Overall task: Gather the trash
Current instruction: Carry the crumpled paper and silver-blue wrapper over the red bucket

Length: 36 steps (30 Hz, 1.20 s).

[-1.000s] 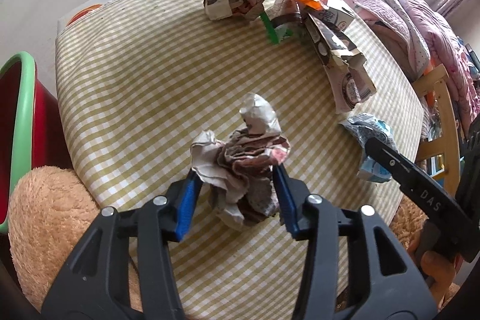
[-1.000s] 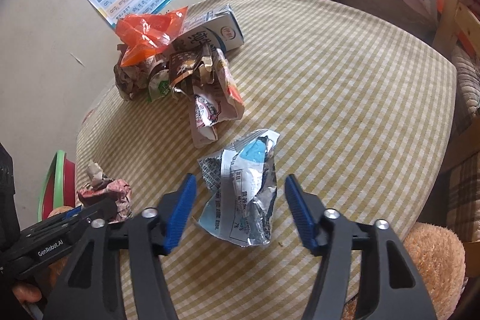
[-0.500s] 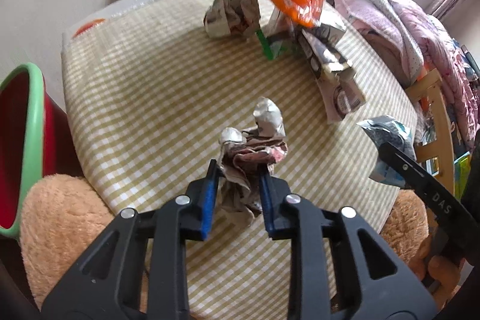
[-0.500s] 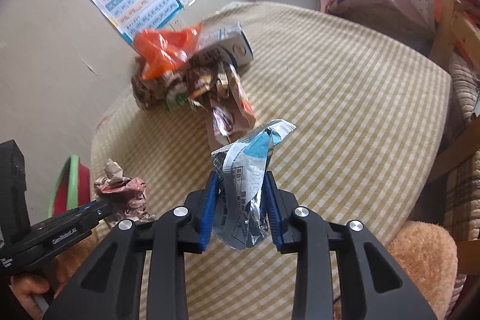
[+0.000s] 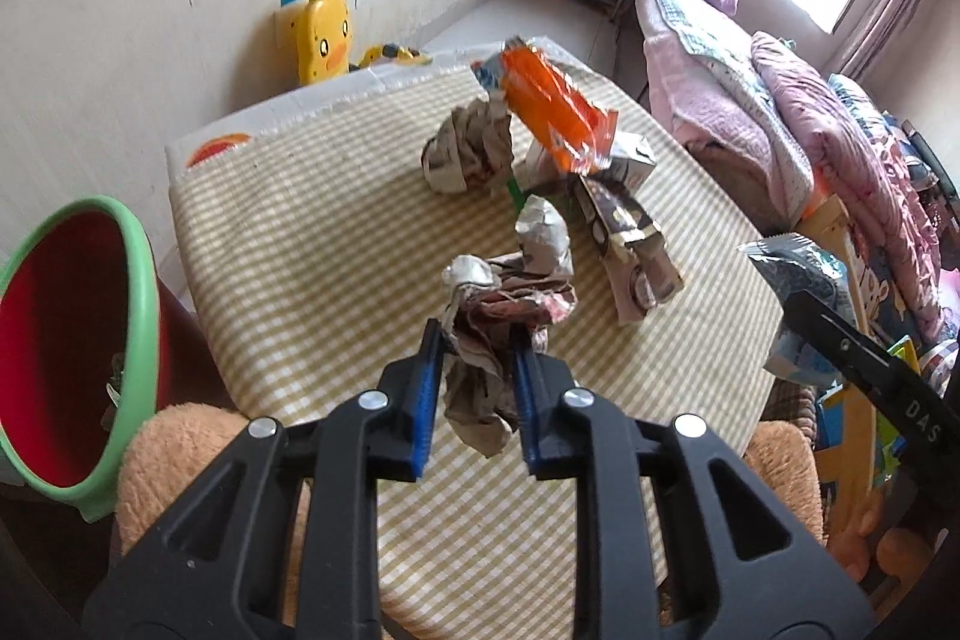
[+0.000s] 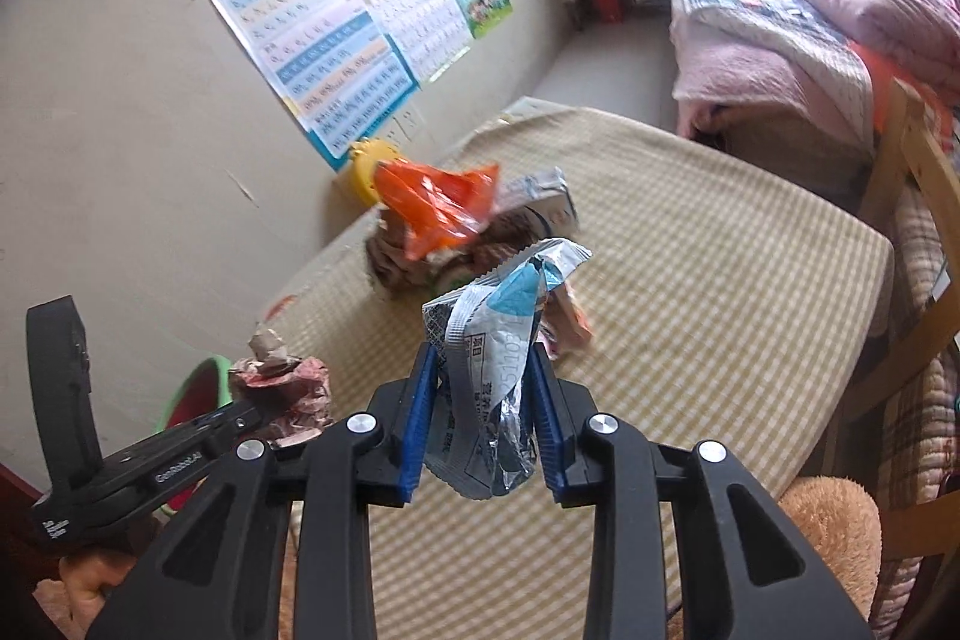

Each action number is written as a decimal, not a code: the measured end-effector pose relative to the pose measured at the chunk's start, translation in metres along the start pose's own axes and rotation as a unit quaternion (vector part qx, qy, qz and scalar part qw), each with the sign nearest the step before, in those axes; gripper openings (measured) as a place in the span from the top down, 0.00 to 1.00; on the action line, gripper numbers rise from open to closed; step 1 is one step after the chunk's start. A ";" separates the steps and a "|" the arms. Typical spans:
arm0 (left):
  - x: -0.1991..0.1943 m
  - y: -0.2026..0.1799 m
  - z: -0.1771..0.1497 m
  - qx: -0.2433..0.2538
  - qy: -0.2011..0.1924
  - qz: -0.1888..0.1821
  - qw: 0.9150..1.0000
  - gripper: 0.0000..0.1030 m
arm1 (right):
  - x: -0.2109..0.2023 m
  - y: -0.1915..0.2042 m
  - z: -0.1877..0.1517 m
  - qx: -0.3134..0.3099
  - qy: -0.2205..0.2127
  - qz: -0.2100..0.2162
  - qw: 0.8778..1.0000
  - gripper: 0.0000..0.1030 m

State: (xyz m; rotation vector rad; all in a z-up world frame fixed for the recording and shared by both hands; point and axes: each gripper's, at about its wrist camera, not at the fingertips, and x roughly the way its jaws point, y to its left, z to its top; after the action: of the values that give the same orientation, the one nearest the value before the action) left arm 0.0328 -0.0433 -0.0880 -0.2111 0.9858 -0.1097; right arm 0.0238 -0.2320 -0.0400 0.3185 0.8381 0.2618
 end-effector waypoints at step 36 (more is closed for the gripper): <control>-0.021 0.089 -0.002 -0.084 -0.027 -0.001 0.996 0.79 | 0.028 0.096 -0.014 -0.100 0.050 0.024 0.993 0.71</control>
State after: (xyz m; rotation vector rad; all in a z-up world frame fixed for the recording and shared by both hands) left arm 0.0196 0.0473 -0.0917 -0.3680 0.9415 -0.0234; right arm 0.0208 -0.1311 -0.0317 0.1390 0.8964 0.4061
